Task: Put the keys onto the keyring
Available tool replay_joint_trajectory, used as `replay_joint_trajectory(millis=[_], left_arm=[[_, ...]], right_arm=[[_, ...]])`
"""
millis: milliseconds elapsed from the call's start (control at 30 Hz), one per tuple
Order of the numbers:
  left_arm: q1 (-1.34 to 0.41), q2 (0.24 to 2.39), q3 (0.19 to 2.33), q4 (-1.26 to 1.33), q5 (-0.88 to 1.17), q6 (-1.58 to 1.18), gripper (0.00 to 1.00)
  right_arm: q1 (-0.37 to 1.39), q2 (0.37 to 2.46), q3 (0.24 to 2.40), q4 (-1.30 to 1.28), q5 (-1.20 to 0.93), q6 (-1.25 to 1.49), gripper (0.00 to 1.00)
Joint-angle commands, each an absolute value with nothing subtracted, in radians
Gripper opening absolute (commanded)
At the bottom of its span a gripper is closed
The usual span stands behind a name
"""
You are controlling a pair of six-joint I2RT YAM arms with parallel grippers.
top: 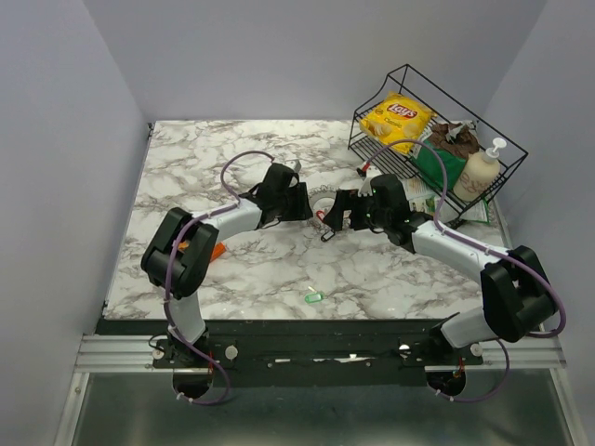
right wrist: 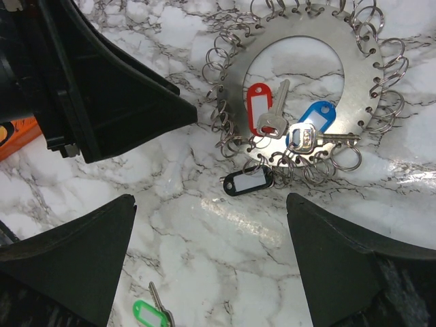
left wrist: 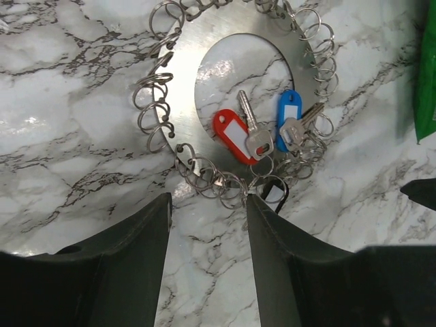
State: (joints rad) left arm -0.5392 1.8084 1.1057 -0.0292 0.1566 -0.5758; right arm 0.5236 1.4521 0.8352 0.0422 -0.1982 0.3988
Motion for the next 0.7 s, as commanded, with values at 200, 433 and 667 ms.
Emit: replay_joint_trajectory(millis=[200,433,667], left_arm=[[-0.560,1.893,1.209,-0.075,0.035,-0.506,0.53],[-0.574,1.931,1.233,-0.083,0.008,-0.508,0.47],[-0.589,1.968,1.235,-0.061,-0.037,-0.489,0.32]], right_arm=[[0.525,1.427,0.813,0.063,-0.166,0.380,1.00],[0.523,1.422,0.815,0.037,-0.132,0.380,1.00],[0.523,1.411,0.818,0.006,-0.095,0.365,1.00]])
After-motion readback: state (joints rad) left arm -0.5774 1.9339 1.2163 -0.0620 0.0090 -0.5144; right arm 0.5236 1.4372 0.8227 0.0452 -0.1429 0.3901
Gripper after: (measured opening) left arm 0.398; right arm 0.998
